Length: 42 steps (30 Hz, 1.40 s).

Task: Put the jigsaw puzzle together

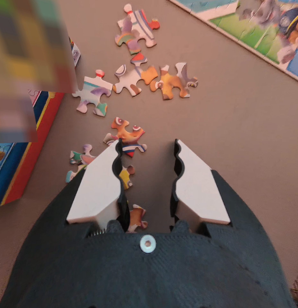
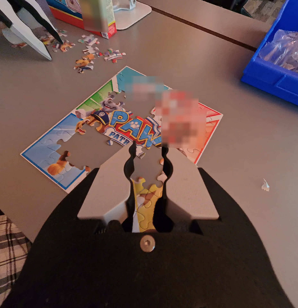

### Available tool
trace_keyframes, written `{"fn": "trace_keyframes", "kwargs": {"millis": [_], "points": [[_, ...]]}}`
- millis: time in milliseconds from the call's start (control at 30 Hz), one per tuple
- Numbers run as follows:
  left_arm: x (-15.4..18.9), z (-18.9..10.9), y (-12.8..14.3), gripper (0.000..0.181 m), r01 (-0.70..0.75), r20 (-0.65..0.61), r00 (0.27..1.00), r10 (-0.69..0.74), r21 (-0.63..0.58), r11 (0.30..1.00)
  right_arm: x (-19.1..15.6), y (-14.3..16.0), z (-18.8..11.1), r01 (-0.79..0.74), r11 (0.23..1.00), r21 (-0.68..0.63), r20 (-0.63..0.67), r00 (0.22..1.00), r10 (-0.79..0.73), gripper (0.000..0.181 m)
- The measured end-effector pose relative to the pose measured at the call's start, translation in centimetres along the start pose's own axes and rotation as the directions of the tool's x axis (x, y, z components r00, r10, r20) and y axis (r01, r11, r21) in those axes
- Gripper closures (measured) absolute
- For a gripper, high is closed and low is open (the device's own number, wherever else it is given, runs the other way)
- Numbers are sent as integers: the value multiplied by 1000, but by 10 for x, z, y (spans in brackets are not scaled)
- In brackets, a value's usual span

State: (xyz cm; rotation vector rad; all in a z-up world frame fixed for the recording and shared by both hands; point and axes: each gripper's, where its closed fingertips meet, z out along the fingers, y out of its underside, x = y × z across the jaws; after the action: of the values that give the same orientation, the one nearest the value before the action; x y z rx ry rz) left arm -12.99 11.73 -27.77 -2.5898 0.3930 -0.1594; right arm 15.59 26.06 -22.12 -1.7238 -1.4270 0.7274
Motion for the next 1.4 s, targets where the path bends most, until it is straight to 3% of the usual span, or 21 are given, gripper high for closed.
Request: {"fn": "trace_keyframes", "kwargs": {"millis": [100,233,567,833,967,1167,1400], "points": [[10,0,1,113,6,-20,1000,-6,17,1000,-10,-4,-3,6,1000,10,15,1000,-6,152],[47,-3,7,110,-40,-58,997,40,6,999,-36,-8,-10,31,999,25,50,998,-33,152],[167,-1,18,85,-168,-111,978,177,83,982,-174,13,-14,197,978,66,239,949,-207,144],[231,-5,32,86,-237,-124,959,256,147,960,-240,21,-7,399,903,159,170,890,-423,137],[255,-9,40,89,-269,-139,946,293,167,948,-252,31,6,545,830,119,96,825,-556,130],[285,-11,44,104,-313,-166,920,355,232,921,-259,48,24,694,717,57,0,719,-695,135],[292,-18,45,112,-330,-178,906,383,268,905,-262,50,26,703,709,66,-21,711,-703,140]]}}
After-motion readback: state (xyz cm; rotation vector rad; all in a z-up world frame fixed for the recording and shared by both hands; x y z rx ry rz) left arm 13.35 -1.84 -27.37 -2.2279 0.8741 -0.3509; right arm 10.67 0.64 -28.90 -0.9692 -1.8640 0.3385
